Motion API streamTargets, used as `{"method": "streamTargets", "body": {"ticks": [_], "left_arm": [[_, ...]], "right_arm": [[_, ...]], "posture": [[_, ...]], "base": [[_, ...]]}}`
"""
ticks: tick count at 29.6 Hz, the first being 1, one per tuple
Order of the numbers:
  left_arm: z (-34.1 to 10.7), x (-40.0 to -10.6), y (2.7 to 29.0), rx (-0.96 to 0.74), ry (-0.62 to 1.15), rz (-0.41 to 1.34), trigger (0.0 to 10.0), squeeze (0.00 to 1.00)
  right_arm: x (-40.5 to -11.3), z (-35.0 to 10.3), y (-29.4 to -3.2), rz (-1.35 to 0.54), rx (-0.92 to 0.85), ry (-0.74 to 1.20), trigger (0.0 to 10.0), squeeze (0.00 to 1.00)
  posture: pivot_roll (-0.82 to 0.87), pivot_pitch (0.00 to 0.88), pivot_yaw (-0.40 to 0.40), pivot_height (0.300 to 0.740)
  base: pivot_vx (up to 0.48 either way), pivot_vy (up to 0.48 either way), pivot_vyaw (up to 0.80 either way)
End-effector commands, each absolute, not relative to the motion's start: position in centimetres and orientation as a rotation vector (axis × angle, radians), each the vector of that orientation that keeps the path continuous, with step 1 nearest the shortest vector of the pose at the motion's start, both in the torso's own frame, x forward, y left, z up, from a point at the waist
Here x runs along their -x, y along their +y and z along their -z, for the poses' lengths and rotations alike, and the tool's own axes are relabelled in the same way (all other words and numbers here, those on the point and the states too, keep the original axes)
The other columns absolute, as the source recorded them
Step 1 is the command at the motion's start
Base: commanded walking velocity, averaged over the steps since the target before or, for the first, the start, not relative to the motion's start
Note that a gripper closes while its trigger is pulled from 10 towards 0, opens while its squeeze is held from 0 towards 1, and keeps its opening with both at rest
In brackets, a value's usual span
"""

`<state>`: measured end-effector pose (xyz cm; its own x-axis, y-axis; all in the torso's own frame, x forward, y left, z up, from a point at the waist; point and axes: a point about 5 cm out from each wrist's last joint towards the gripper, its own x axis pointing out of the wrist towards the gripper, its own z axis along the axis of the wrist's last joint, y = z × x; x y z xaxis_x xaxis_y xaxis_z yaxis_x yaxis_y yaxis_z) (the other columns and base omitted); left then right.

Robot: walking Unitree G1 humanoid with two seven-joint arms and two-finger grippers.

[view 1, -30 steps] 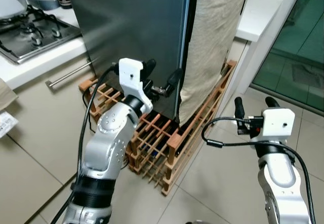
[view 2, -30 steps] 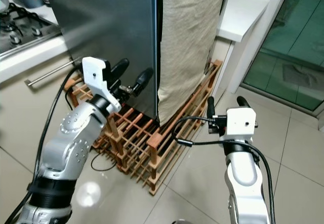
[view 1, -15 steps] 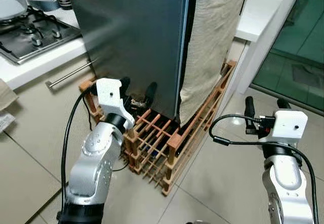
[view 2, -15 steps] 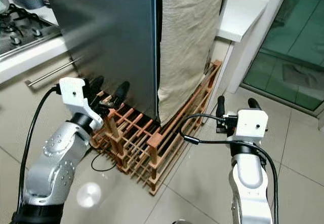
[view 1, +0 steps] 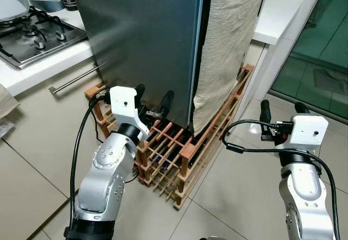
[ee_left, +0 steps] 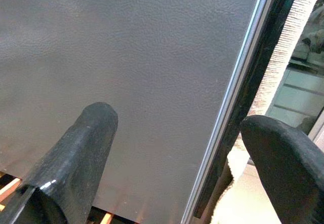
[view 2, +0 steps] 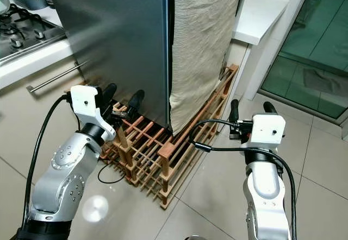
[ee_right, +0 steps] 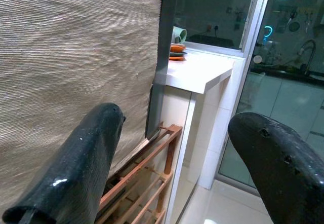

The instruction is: Restocking fridge

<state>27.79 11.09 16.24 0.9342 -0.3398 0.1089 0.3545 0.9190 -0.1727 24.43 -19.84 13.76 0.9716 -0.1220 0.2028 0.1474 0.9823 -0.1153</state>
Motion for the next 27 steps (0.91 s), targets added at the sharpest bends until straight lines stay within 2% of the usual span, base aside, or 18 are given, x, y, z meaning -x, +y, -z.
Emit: {"method": "streamTargets", "body": {"ticks": [1,16,22,24,27], "left_arm": [[-16.0,-27.8,11.2,0.184,-0.068,0.345,10.0,0.00],[-14.9,-27.7,12.3,0.126,-0.026,0.289,10.0,0.00],[-14.0,-26.7,15.1,0.103,-0.009,0.156,10.0,0.00],[-14.2,-26.0,16.6,0.110,-0.033,0.047,10.0,0.00],[-14.3,-25.7,16.8,0.115,-0.039,0.005,10.0,0.00]], "right_arm": [[-24.5,-13.8,-19.9,0.143,0.126,-0.205,10.0,0.06],[-24.5,-13.3,-19.2,0.100,0.112,-0.170,10.0,0.06],[-24.0,-12.9,-18.8,0.049,0.077,-0.143,10.0,0.06],[-23.7,-13.0,-19.3,0.079,0.063,-0.157,10.0,0.06],[-23.6,-13.1,-19.8,0.109,0.029,-0.166,10.0,0.05]], "posture": [[-0.12,0.000,0.016,0.740],[-0.12,0.000,0.011,0.740],[-0.11,0.000,0.011,0.740],[-0.11,0.000,0.012,0.740],[-0.11,0.000,0.010,0.740]], "base": [[0.000,0.000,0.00],[0.000,0.000,0.00],[0.000,0.000,0.00],[0.000,0.000,0.00],[0.000,0.000,0.00]]}}
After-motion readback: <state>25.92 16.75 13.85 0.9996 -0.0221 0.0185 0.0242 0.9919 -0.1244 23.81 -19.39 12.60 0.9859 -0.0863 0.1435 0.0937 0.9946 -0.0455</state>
